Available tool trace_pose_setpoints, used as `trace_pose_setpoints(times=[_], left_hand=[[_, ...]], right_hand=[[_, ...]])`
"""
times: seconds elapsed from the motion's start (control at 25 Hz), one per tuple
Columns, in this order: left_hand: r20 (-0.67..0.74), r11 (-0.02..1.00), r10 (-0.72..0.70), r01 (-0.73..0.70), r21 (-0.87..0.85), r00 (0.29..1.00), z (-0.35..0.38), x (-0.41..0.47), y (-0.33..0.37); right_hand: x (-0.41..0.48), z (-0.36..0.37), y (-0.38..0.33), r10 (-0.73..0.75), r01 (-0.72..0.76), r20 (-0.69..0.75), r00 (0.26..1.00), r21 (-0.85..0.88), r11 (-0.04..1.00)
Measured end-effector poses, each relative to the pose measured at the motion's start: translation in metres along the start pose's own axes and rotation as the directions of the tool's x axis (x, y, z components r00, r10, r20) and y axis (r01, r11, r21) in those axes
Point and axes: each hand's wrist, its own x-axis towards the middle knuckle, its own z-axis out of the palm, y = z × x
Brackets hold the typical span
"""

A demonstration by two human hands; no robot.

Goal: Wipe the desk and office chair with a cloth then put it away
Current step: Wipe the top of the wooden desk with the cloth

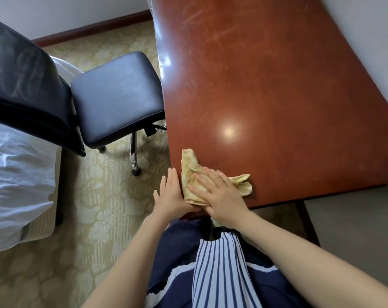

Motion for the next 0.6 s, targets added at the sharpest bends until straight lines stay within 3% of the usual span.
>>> trace_pose_setpoints(times=[0.08,0.16,0.32,0.48,0.6], left_hand=[[0.049,0.996,0.020,-0.024,0.082,0.999,-0.001,0.000,-0.006],[0.085,0.986,0.030,-0.043,0.161,0.996,-0.004,0.000,-0.011],[0.105,0.974,0.052,-0.074,0.213,0.993,-0.011,0.001,-0.014],[0.133,0.975,0.064,-0.090,0.204,0.989,-0.013,0.003,-0.017],[0.146,0.980,0.080,-0.104,0.171,0.986,-0.016,0.005,-0.022]], right_hand=[[-0.020,-0.006,0.020,-0.120,0.123,0.052,0.991,-0.067,0.990],[-0.036,-0.014,0.054,-0.127,0.135,0.074,0.989,-0.110,0.985],[-0.033,-0.033,0.113,0.127,-0.122,0.050,0.991,-0.101,0.987],[0.028,-0.032,0.100,0.447,-0.447,0.045,0.893,-0.011,0.894],[0.068,-0.022,0.056,0.478,-0.482,0.065,0.876,0.062,0.874]])
